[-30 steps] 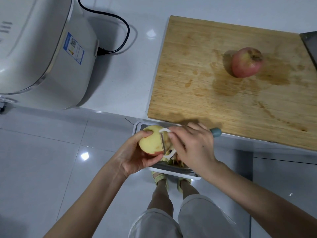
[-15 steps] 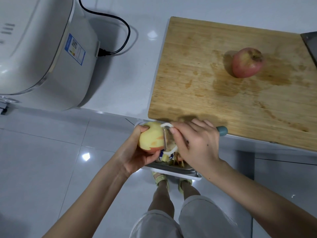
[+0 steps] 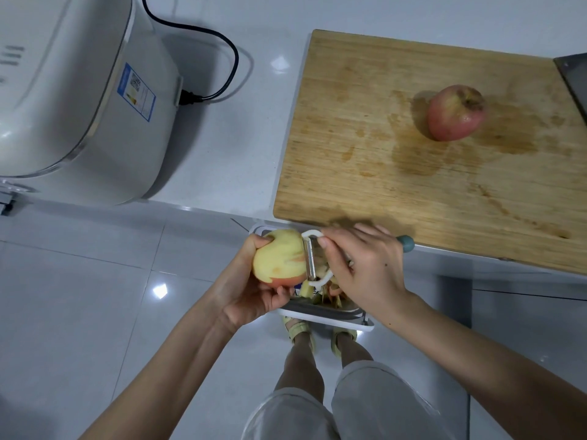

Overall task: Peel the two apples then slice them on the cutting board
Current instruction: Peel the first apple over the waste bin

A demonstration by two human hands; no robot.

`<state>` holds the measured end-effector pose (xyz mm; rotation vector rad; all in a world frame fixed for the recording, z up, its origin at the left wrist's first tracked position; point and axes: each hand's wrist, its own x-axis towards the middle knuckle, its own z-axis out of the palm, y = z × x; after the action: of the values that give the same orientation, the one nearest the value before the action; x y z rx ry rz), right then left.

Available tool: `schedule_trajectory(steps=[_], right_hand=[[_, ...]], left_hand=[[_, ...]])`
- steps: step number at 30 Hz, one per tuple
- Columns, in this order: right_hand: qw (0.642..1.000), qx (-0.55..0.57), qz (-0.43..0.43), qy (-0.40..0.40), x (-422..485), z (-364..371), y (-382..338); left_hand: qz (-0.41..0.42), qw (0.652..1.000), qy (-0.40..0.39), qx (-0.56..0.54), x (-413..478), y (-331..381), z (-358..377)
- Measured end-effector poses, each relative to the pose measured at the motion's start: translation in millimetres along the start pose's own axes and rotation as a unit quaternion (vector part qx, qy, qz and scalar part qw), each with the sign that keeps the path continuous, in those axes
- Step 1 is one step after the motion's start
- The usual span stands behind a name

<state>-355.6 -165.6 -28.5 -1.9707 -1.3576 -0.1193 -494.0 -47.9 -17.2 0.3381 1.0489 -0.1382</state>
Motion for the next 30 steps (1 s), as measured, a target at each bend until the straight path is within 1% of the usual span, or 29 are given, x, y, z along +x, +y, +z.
schedule_trajectory(steps=[7,9,11,12,14,16,17,18,19,20,21,22,23,24,25,26,27,28,29,30], right_hand=[[0.999,0.043,0.015,-0.01,-10.7,5.5,1.0],[0.999,0.025,0.018,-0.025,-16.7,8.1,9.6],[0.997,-0.003,0.038,-0.062,-27.4,11.7,20.0],[0.995,-0.009,0.058,-0.085,-33.2,14.2,22.9],[0.983,-0.008,0.114,-0.144,-41.1,19.6,22.5],[0.951,-0.001,0.2,-0.236,-43.7,22.5,18.1],[0.926,0.006,0.242,-0.288,-43.2,24.1,19.6],[0.898,0.036,0.291,-0.327,-38.8,23.0,22.0],[0.861,0.097,0.361,-0.344,-33.4,20.5,23.4],[0.815,0.182,0.44,-0.332,-27.7,15.6,21.9],[0.76,0.266,0.511,-0.301,-21.2,8.3,17.4],[0.708,0.337,0.559,-0.27,-13.2,1.7,12.1],[0.665,0.396,0.582,-0.249,-7.2,-4.8,7.4],[0.642,0.435,0.578,-0.255,-1.1,-6.1,2.1],[0.639,0.456,0.553,-0.28,1.7,-6.1,-2.5],[0.647,0.461,0.519,-0.316,3.8,-5.2,-7.5],[0.664,0.443,0.491,-0.348,4.9,-3.3,-11.5],[0.685,0.421,0.473,-0.361,5.8,-3.5,-14.6],[0.696,0.423,0.463,-0.35,4.8,-2.7,-15.6],[0.697,0.443,0.462,-0.322,1.7,-2.7,-14.9]], left_hand=[[-0.017,0.999,-0.038,-0.001,1.9,-5.0,-7.1],[-0.028,0.996,-0.078,-0.015,0.1,-4.0,-9.7],[-0.036,0.989,-0.137,-0.046,-4.7,1.8,-10.1],[-0.034,0.986,-0.154,-0.049,-5.8,5.4,-8.9],[-0.024,0.988,-0.147,-0.04,-5.6,9.8,-5.5],[-0.014,0.993,-0.116,-0.013,-3.4,10.4,-5.0],[-0.01,0.995,-0.101,0.002,-2.2,10.0,-6.6],[-0.01,0.996,-0.088,0.012,-1.1,8.6,-9.2],[-0.012,0.997,-0.077,0.014,-0.7,7.2,-11.9],[-0.015,0.997,-0.07,0.009,0.2,5.9,-14.9],[-0.015,0.998,-0.065,0.001,1.5,4.8,-17.4],[-0.011,0.998,-0.062,-0.009,3.3,3.9,-19.2],[-0.005,0.998,-0.061,-0.017,4.6,3.0,-19.7],[0.0,0.998,-0.062,-0.024,5.8,1.9,-18.9],[0.003,0.997,-0.066,-0.033,6.2,0.6,-17.0],[0.005,0.997,-0.071,-0.043,6.6,-0.6,-14.9],[0.009,0.996,-0.074,-0.055,6.8,-1.6,-12.8],[0.012,0.995,-0.074,-0.068,7.5,-2.4,-11.4],[0.014,0.994,-0.075,-0.081,7.9,-2.9,-9.9],[0.013,0.993,-0.078,-0.089,8.6,-3.2,-8.7]])
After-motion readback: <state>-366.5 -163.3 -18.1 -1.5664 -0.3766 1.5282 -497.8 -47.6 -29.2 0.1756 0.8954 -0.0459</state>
